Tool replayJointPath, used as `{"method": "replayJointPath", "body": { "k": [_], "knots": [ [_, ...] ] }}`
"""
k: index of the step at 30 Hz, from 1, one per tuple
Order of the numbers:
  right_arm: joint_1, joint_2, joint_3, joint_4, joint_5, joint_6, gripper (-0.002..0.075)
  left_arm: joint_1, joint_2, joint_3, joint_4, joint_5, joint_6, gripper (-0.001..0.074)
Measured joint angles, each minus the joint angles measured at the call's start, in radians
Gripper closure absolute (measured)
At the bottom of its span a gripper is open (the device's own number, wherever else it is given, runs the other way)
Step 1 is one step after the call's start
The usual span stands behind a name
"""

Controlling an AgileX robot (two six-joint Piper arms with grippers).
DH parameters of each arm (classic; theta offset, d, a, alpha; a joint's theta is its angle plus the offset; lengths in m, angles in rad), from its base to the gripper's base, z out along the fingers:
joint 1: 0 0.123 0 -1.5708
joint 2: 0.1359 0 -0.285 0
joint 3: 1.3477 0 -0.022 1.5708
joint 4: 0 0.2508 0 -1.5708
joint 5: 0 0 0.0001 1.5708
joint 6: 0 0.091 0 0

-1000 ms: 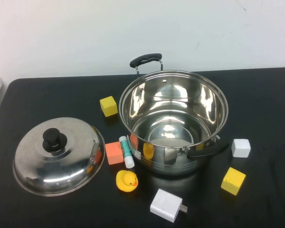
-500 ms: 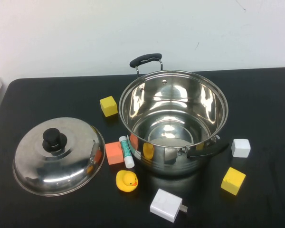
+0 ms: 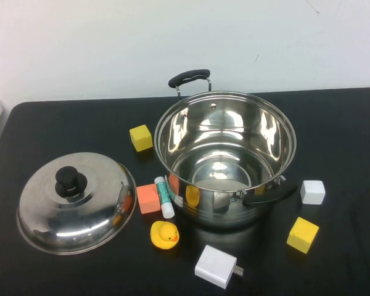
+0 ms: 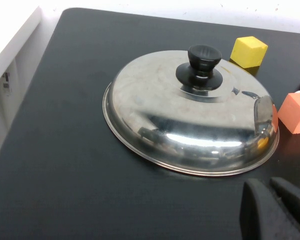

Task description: Cover the pot

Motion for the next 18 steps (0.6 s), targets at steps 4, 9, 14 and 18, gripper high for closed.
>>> {"method": "replayJointPath", "body": {
  "k": [4, 9, 14, 18],
  "knots": [
    [0.000, 0.000, 0.000, 0.000, 0.000, 0.000, 0.0728, 0.000, 0.000, 0.000, 0.000, 0.000, 0.000, 0.0737],
    [0.000, 0.000, 0.000, 0.000, 0.000, 0.000, 0.0728, 0.000, 0.000, 0.000, 0.000, 0.000, 0.000, 0.0737],
    [0.000, 0.000, 0.000, 0.000, 0.000, 0.000, 0.0728, 0.000, 0.000, 0.000, 0.000, 0.000, 0.007, 0.0737],
    [0.000, 0.000, 0.000, 0.000, 0.000, 0.000, 0.0728, 0.000, -0.002, 0.000, 0.000, -0.027, 0.034, 0.0736]
  ]
}}
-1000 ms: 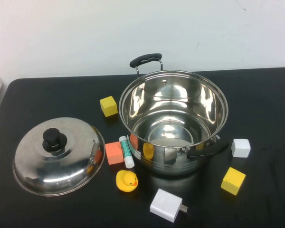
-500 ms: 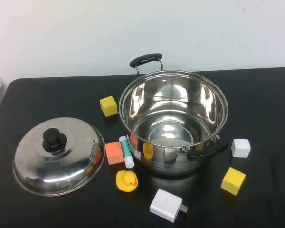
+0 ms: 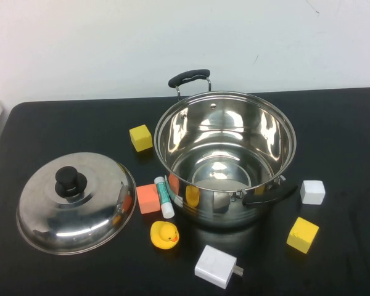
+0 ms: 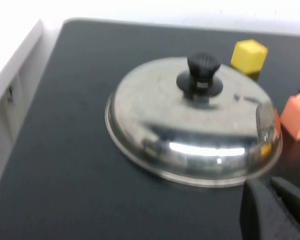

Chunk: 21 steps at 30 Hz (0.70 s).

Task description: Cover the pot

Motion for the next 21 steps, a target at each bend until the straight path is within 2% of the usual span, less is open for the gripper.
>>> {"method": "replayJointPath", "body": {
  "k": [2, 15, 21],
  "knots": [
    [0.000, 0.000, 0.000, 0.000, 0.000, 0.000, 0.0728, 0.000, 0.000, 0.002, 0.000, -0.039, 0.002, 0.0737],
    [0.000, 0.000, 0.000, 0.000, 0.000, 0.000, 0.0728, 0.000, 0.000, 0.002, 0.014, -0.675, 0.029, 0.0736],
    [0.000, 0.000, 0.000, 0.000, 0.000, 0.000, 0.0728, 0.000, -0.002, 0.002, 0.015, -0.864, -0.173, 0.0736]
  ]
}}
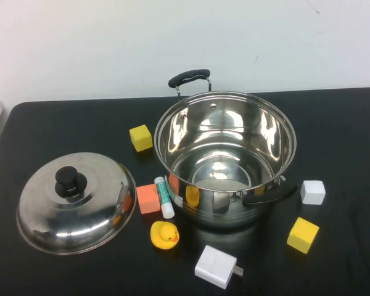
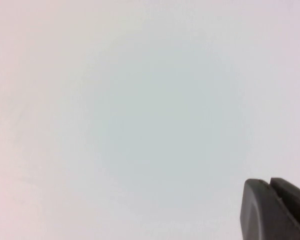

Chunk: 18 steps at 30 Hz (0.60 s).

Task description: Cover the pot

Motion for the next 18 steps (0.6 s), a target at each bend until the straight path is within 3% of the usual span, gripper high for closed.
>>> {"method": "replayJointPath", "body": {
  "k": [4, 8, 10, 14, 18],
  "knots": [
    [0.000, 0.000, 0.000, 0.000, 0.000, 0.000, 0.0728, 0.000, -0.002, -0.008, 0.000, 0.024, -0.034, 0.0737],
    [0.000, 0.000, 0.000, 0.000, 0.000, 0.000, 0.0728, 0.000, 0.009, -0.159, -0.002, 0.325, 0.008, 0.0736],
    [0.000, 0.000, 0.000, 0.000, 0.000, 0.000, 0.0728, 0.000, 0.059, -0.242, -0.002, 0.391, 0.066, 0.0736],
    [0.000, 0.000, 0.000, 0.000, 0.000, 0.000, 0.0728, 0.000, 0.235, -0.373, -0.002, 0.397, 0.125, 0.0736],
    [0.000, 0.000, 0.000, 0.000, 0.000, 0.000, 0.0728, 0.000, 0.454, -0.400, -0.002, 0.267, 0.134, 0.0736]
  ]
}}
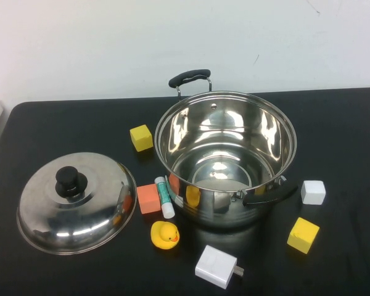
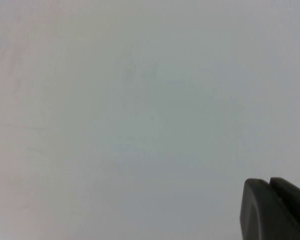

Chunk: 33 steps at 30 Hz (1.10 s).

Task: Cover the pot
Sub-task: Pick up the pot lid

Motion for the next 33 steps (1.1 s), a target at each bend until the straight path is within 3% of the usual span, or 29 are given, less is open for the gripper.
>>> {"method": "replayJointPath", "body": {
  "k": [9, 14, 16, 22, 24, 33],
  "knots": [
    [0.000, 0.000, 0.000, 0.000, 0.000, 0.000, 0.0728, 0.000, 0.590, -0.002, 0.138, -0.455, 0.005, 0.0736],
    [0.000, 0.000, 0.000, 0.000, 0.000, 0.000, 0.0728, 0.000, 0.894, -0.009, 0.192, -0.545, 0.043, 0.0712],
    [0.000, 0.000, 0.000, 0.000, 0.000, 0.000, 0.0728, 0.000, 0.978, -0.009, 0.192, -0.566, 0.068, 0.0651],
    [0.000, 0.000, 0.000, 0.000, 0.000, 0.000, 0.0728, 0.000, 1.080, -0.062, 0.209, -0.575, 0.068, 0.0333],
    [0.000, 0.000, 0.000, 0.000, 0.000, 0.000, 0.0728, 0.000, 1.106, -0.099, 0.228, -0.546, 0.048, 0.0270],
    [0.000, 0.000, 0.000, 0.000, 0.000, 0.000, 0.0728, 0.000, 1.290, -0.227, 0.276, -0.469, 0.010, 0.0216]
  ]
}}
